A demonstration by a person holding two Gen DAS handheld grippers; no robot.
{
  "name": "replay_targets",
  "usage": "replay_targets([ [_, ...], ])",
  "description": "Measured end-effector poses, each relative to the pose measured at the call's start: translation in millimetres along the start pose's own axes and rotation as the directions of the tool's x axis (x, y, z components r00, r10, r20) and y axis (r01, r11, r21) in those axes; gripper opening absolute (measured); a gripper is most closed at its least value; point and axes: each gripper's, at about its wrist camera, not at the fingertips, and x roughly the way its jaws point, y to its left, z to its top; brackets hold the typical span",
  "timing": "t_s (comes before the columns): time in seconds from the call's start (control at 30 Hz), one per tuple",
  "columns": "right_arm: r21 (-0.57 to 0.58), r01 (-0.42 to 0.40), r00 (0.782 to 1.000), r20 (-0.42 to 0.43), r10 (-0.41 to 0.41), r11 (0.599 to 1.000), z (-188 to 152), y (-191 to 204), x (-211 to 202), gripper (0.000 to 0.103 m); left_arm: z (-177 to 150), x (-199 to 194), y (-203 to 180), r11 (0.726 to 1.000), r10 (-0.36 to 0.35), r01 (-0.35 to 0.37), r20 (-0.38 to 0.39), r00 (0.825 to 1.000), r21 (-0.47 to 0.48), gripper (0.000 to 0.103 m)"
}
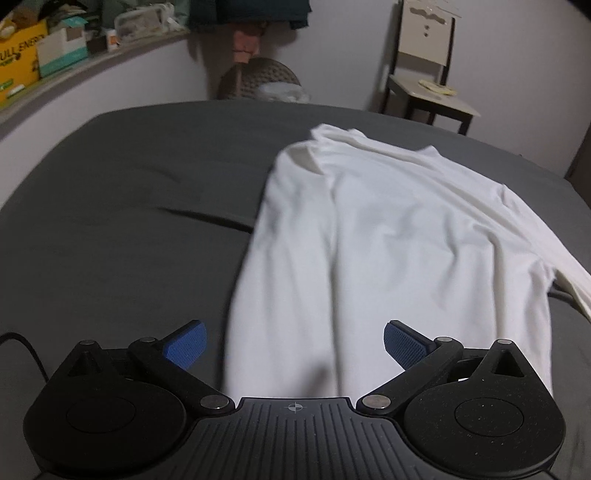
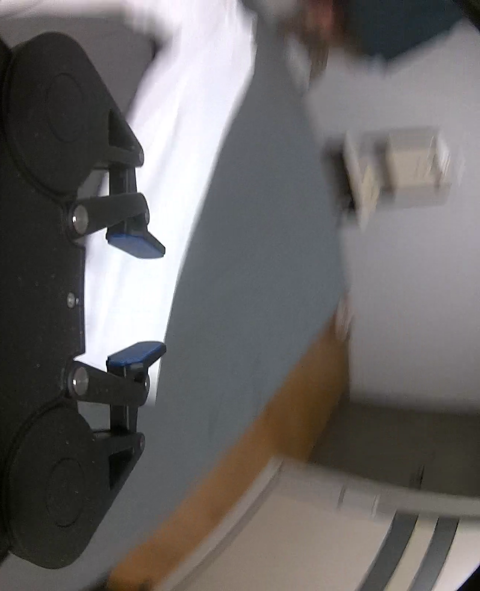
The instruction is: Fold clothes
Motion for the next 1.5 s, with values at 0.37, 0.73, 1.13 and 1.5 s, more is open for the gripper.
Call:
replay_targets([
  [0.37, -0.053, -0.571, 0.82, 0.021, 0.572, 0.819, -21, 293, -12, 0.066, -2, 1, 9, 0.999, 0.013, -0.014, 0.02, 1.0, 0.029, 0.102],
  [0.73, -0.242, -0.637, 0.767, -0.107, 0.632, 0.732, -98, 321, -22, 0.065, 11, 38, -18, 0.981, 0.127, -0.138, 0.081, 0.989, 0.14, 0.058],
  [1.13, -0.387, -0.885, 0.437, -0.5, 0.748, 0.259, -166, 370, -78, 0.046, 15, 22, 16, 0.997, 0.074, -0.074, -0.04, 0.996, 0.001, 0.059],
  [1.5, -0.415, -0.894, 0.429, -0.676, 0.6, 0.172, -218, 367, -136, 0.046, 14, 7, 41, 0.998, 0.021, -0.022, -0.016, 1.0, -0.067, 0.059],
])
